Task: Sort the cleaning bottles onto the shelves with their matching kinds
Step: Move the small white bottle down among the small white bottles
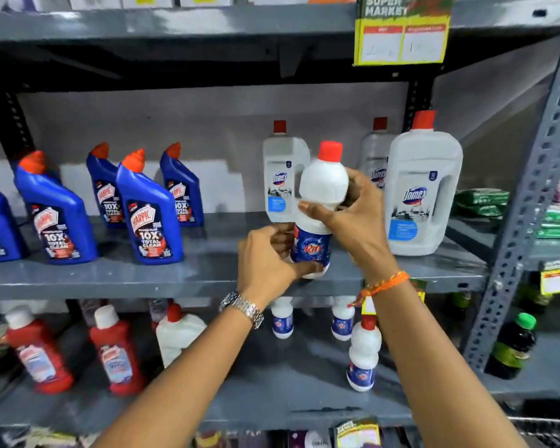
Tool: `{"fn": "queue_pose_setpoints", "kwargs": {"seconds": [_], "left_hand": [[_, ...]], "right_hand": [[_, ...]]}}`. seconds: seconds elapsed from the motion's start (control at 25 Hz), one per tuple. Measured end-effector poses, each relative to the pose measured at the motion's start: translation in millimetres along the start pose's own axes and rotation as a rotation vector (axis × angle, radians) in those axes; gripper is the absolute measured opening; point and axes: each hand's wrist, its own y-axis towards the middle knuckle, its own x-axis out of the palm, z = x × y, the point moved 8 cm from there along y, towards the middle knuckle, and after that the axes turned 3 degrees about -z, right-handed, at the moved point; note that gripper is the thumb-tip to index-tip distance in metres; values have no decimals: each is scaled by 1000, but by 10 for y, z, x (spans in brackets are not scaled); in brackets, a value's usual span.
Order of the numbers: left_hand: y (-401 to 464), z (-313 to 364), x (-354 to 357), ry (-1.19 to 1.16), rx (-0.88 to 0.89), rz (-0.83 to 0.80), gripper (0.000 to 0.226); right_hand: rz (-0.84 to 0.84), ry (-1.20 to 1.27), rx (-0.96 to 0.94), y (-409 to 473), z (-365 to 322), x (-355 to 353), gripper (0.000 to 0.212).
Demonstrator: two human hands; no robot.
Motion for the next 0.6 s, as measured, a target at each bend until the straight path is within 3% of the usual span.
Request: {"fn": "queue_pose_setpoints", "kwargs": {"seconds": [0.24, 0.44, 0.6], "left_hand": [[-1192, -362, -34, -80, 31, 29, 72], [-1732, -1624, 316, -83, -242, 53, 62], [-1714, -2497, 597, -30, -435, 41, 64]], "right_hand": [[-125, 148, 93, -1232, 80, -102, 75], [-164, 105, 265, -2007, 1212, 248, 83], [-235, 59, 403, -2103, 2170, 608, 85]]}}
